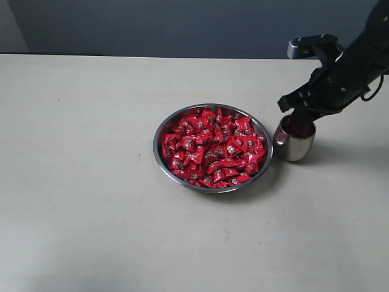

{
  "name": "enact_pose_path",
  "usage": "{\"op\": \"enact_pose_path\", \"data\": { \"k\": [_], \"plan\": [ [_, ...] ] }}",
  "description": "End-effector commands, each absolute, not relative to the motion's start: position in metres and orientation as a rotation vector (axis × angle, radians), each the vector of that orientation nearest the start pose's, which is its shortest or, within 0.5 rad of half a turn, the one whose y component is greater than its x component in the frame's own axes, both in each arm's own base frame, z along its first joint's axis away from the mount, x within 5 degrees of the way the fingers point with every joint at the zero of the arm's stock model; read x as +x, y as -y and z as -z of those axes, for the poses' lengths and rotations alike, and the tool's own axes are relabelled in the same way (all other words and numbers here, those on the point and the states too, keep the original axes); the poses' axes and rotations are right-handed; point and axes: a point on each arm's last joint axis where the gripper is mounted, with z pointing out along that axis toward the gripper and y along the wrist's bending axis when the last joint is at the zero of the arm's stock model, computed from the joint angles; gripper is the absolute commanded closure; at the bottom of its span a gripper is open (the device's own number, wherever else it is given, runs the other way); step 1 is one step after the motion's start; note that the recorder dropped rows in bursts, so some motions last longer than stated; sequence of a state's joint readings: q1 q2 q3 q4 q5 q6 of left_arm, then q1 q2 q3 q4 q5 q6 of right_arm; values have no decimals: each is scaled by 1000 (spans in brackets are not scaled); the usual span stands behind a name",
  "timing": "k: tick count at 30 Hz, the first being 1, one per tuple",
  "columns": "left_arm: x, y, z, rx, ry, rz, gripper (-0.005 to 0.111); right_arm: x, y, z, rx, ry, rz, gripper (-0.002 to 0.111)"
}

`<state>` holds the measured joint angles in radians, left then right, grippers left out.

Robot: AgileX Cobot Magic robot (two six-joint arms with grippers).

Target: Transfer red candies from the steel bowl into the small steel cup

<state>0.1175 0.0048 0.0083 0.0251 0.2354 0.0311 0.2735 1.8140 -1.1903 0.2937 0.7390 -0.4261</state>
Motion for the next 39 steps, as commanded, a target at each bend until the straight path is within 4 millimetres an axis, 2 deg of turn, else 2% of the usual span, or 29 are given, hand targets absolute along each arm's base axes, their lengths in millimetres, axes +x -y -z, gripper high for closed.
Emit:
{"op": "enact_pose_path", "data": {
  "k": [1,4,6,9,17,23,26,28,34,39],
  "plan": [
    [55,-7,-192,-59,-1715,-135,106,343,-113,-180,-711,-2771,-298,97],
    [55,-7,-192,-59,-1715,-135,106,343,-114,-178,-709,-2780,-304,72],
    [55,-7,-192,-59,-1715,-135,106,343,-114,-179,-709,-2776,-304,62],
    [55,-7,-192,-59,-1715,-135,106,343,-113,-185,-704,-2756,-301,64],
    [55,-7,-192,-59,-1715,-135,106,339,-113,-211,-691,-2694,-310,82],
    [55,-7,-192,-59,-1715,-135,106,329,-120,-234,-621,-2662,-474,83],
    [55,-7,-192,-59,-1715,-135,106,324,-128,-240,-609,-2646,-614,83],
    [55,-7,-192,-59,-1715,-135,106,320,-136,-241,-653,-2633,-699,83],
    [55,-7,-192,-59,-1715,-135,106,305,-177,-229,-843,-2620,-716,82],
    [55,-7,-192,-59,-1715,-135,106,293,-213,-205,-1004,-2630,-688,65]
  ]
}}
